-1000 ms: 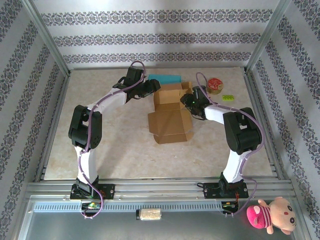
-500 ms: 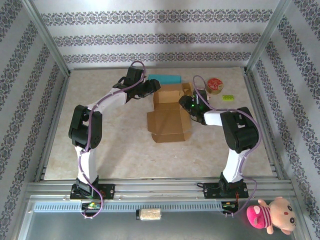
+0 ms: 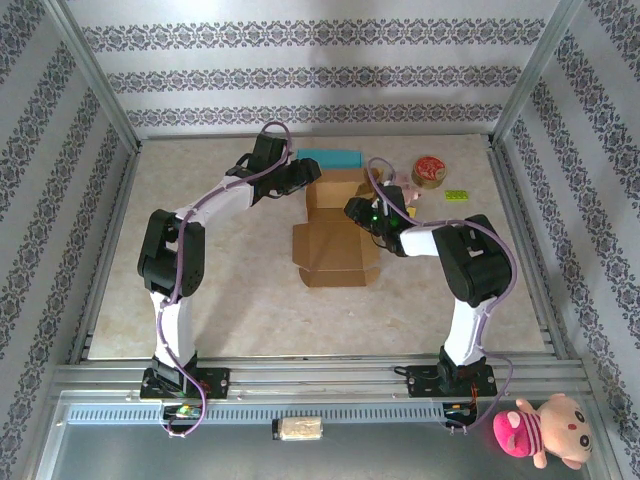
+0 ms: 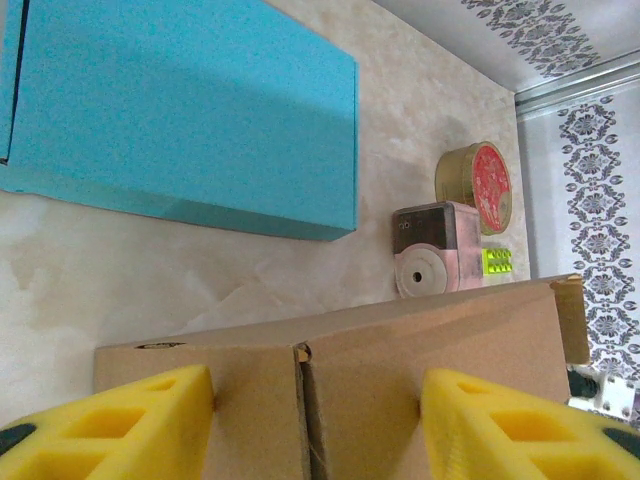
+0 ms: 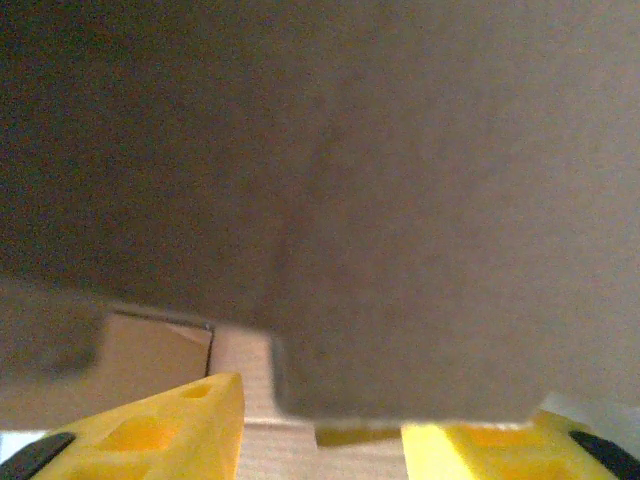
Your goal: Fold the paper box
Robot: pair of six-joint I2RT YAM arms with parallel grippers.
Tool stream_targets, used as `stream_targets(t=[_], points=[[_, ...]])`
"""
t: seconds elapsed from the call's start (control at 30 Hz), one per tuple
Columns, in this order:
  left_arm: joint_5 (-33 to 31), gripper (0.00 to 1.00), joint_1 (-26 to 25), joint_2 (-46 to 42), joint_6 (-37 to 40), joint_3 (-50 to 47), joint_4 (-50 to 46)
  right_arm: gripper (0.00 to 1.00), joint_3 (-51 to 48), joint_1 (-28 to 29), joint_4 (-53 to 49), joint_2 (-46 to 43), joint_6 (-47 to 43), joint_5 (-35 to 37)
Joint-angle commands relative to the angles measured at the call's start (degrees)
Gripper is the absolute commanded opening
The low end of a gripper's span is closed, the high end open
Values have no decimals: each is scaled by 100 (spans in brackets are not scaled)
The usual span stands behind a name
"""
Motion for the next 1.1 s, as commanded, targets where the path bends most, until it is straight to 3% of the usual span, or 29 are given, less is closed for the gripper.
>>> stream_targets(t=[0.0,0.2,0.33,0.43,0.53,0.7,0.8,1.07], points=[[61,56,28,137,127,148,-90,50,-273,-27,-280,-713,-481,35],[60,56,27,139,119,159,-66,60,-684,-45,-1397,-2064,-1128,446],[73,56,30,139,115,163,-70,68,-692,-20,-2271,-2758,-1541,1636],[65,56,27,139,125,154,-70,73,-432,-26,-2507,-2637,-1993,2435],[83,56,28,130,101,153,-73,73,135,-5,-2706,-2058,-2423,2415],[103,56,30,97,108,117,-85,58,745,88,-2641,-1243,-2379,2426],[128,56,28,95,82,100,-61,53,927,106,-2650,-940,-2171,2651],[158,56,25,143,79,126,-52,26,1069,154,-2781,-708,-1437,2668]])
